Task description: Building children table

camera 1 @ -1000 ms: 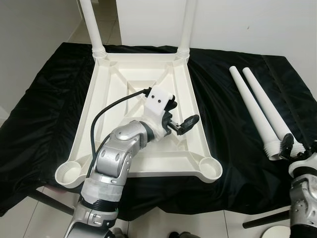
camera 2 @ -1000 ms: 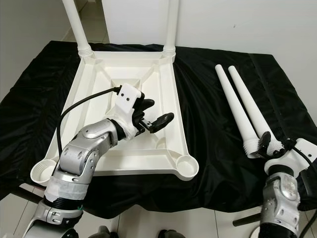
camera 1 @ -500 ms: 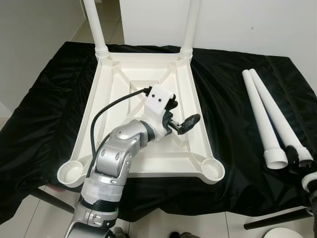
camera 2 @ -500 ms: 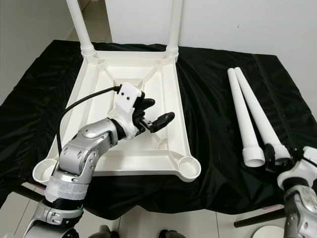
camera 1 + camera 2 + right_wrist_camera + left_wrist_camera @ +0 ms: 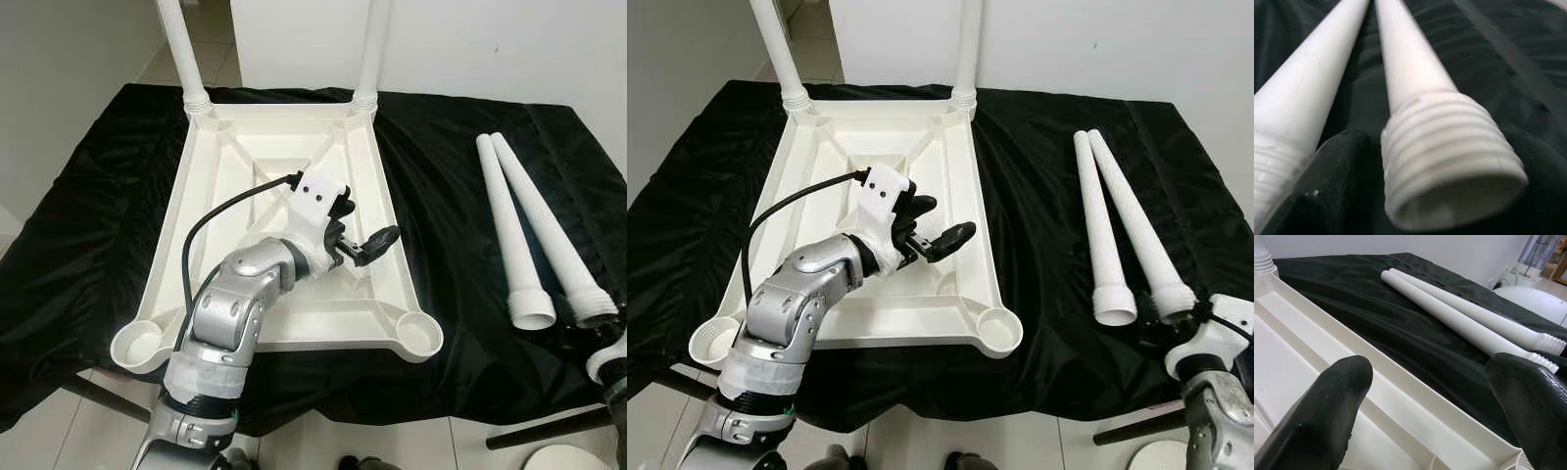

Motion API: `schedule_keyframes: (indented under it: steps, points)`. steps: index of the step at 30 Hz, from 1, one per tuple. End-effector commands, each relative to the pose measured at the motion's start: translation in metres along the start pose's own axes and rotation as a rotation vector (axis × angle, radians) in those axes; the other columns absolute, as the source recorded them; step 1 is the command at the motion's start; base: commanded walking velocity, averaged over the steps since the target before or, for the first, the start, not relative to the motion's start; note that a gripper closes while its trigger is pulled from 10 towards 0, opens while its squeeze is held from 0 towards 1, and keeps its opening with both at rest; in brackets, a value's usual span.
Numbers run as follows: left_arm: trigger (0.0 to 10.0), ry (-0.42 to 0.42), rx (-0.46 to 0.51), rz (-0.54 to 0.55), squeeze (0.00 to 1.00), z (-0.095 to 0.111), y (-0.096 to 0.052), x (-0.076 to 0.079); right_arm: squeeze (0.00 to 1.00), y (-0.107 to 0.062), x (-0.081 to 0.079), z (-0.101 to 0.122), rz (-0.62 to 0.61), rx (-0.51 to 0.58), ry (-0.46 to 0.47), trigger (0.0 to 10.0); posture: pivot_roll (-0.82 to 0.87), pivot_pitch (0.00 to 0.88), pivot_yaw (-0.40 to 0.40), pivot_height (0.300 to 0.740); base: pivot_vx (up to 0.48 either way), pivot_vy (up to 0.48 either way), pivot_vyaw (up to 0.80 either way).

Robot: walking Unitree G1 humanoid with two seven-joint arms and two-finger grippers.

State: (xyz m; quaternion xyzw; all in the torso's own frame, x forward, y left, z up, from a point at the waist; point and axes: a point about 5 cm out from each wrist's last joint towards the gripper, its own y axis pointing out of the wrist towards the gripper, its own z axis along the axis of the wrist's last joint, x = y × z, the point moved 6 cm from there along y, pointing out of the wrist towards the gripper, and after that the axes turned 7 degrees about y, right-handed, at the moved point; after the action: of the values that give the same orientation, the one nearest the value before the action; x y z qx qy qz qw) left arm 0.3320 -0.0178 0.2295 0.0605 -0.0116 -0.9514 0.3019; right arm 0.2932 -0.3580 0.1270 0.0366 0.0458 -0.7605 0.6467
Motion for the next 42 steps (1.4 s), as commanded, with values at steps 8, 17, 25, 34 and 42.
schedule_keyframes:
  steps: [8, 17, 25, 34, 42]
  points:
    - [10.0, -0.006, 0.002, 0.089, 0.0, 0.005, 0.001, -0.009, 0.0, 0.01, -0.007, -0.008, 0.095, -0.064, -0.053, 10.0, -0.02, 0.143, 0.026, 0.74, 0.0, 0.0, 0.0]
    - [10.0, -0.002, 0.007, 0.087, 0.0, 0.006, 0.001, -0.007, 0.0, 0.012, -0.019, -0.028, 0.161, -0.145, 0.01, 0.0, -0.01, 0.15, 0.012, 0.74, 0.0, 0.0, 0.0]
    - [10.0, 0.059, 0.01, 0.064, 0.0, 0.005, 0.004, -0.006, 0.0, 0.014, -0.044, -0.035, 0.227, -0.139, 0.041, 0.0, -0.02, 0.165, -0.022, 0.74, 0.0, 0.0, 0.0]
    - [10.0, 0.052, -0.002, 0.162, 0.0, 0.006, 0.008, -0.037, 0.0, 0.027, -0.102, -0.048, 0.232, -0.112, 0.1, 10.0, -0.04, 0.141, -0.013, 0.74, 0.0, 0.0, 0.0]
    - [10.0, 0.044, 0.014, 0.21, 0.0, 0.012, 0.009, -0.046, 0.0, 0.03, -0.14, -0.053, 0.336, -0.092, 0.096, 10.0, -0.03, 0.107, 0.004, 0.74, 0.0, 0.0, 0.0]
